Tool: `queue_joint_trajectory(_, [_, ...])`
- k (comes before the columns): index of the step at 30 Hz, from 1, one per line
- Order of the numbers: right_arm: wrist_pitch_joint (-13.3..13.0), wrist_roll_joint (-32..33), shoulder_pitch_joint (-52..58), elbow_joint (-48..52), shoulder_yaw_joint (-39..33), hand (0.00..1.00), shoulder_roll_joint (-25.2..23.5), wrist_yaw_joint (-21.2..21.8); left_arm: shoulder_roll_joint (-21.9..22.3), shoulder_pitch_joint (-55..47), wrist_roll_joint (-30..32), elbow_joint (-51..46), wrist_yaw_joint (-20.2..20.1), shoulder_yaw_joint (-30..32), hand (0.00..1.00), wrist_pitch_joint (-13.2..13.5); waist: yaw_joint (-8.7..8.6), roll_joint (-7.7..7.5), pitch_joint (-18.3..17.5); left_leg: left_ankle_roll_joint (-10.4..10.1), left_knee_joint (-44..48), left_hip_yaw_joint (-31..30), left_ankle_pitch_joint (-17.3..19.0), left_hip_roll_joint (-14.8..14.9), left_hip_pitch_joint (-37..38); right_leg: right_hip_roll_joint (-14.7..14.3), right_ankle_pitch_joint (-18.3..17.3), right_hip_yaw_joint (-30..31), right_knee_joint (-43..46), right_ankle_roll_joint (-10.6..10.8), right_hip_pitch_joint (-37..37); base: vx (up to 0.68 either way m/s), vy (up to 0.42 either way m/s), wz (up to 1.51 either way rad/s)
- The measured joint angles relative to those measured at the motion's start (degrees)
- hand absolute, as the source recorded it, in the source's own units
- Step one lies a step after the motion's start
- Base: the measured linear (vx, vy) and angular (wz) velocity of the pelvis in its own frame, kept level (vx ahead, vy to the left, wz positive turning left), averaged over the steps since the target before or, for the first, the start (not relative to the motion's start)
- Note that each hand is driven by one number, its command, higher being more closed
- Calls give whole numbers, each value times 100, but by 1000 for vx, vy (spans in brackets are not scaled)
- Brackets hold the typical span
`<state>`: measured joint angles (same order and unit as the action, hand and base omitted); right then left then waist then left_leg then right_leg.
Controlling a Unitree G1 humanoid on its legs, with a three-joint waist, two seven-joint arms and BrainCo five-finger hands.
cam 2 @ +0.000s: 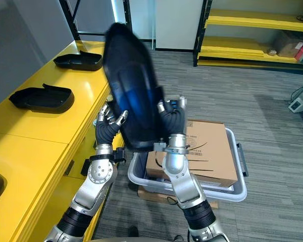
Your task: Walk over and take plastic housings, then place them on the shelf
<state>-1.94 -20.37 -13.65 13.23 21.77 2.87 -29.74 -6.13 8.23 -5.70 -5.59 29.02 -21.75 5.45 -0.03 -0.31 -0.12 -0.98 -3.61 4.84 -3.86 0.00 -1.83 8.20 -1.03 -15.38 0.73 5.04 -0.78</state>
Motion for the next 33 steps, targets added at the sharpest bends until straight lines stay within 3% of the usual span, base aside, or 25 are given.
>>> queue_joint_trajectory(5, [0,-3,1,0,0,100,-6,0,16,0,-37,28,-16,2,100,0,-67,-9,-12,0,0,3,-1,2,1,-2,3,0,0,1,0,0,0,0])
queue_joint_trajectory(6, [3,-4,8,-4,-1,0,-6,1,32,0,-42,69,-26,2,100,1,-80,-10,-13,0,0,6,-1,3,1,-3,4,1,0,1,0,0,0,0])
queue_joint_trajectory(12, [-98,109,21,-6,-44,0,-33,109,127,0,-46,122,-122,91,100,-17,-80,-9,-16,0,-5,3,-1,5,2,-7,4,-6,-8,0,-9,0,0,0])
queue_joint_trajectory(18, [-411,1518,-24,191,-543,0,177,922,152,-1,51,187,-419,270,100,-105,-74,-18,-22,1,-37,-13,-4,-4,91,-10,3,-24,-24,2,-96,0,0,0])
queue_joint_trajectory(22, [-488,2180,-85,644,-920,0,487,1439,333,5,244,164,-673,376,100,12,-78,-41,-41,10,-46,-17,-10,-4,98,-22,3,-22,-25,2,-98,0,0,0])
queue_joint_trajectory(23, [-971,2811,-234,1179,-2050,0,404,1587,387,-141,566,201,-782,539,100,8,-94,-40,-42,12,-51,-15,-11,-5,107,-35,2,-15,-25,3,-96,-9,0,-3])
queue_joint_trajectory(24, [-1453,3109,-450,1542,-2977,0,455,1440,352,-436,653,418,-769,925,100,-35,-197,-40,-43,12,-67,-10,-11,-4,143,-42,2,-13,-53,3,-104,-9,-4,-6])
queue_joint_trajectory(25, [-1563,3119,-425,1608,-3071,0,464,1405,357,-511,654,453,-759,1088,100,-71,-241,-39,-43,12,-70,-4,-11,2,145,-51,2,-5,-65,3,-103,-11,-8,-5])
queue_joint_trajectory(28, [-1567,3120,-219,1681,-3492,0,522,1373,373,-509,673,468,-773,1226,100,-84,-216,-45,-45,12,-75,-6,-11,4,154,-60,3,-5,-73,2,-116,1,1,3])
queue_joint_trajectory(30, [-1572,3177,26,1551,-4242,0,513,1360,433,-595,737,332,-773,1299,100,-84,-205,-64,-48,12,-82,-30,-11,-9,155,-51,2,-25,-74,3,-130,9,11,6])
queue_joint_trajectory(31, [-1578,3462,208,1269,-4964,0,510,1266,473,-746,750,129,-770,1463,100,-70,-228,-66,-49,13,-84,-21,-11,-19,157,-40,1,-23,-76,4,-127,0,0,0])
queue_joint_trajectory(33, [-1596,3793,476,789,-5702,0,491,1094,484,-844,749,-22,-767,1667,100,-57,-240,-65,-48,13,-84,-21,-10,-18,157,-40,-1,-24,-80,7,-127,4,6,-2])
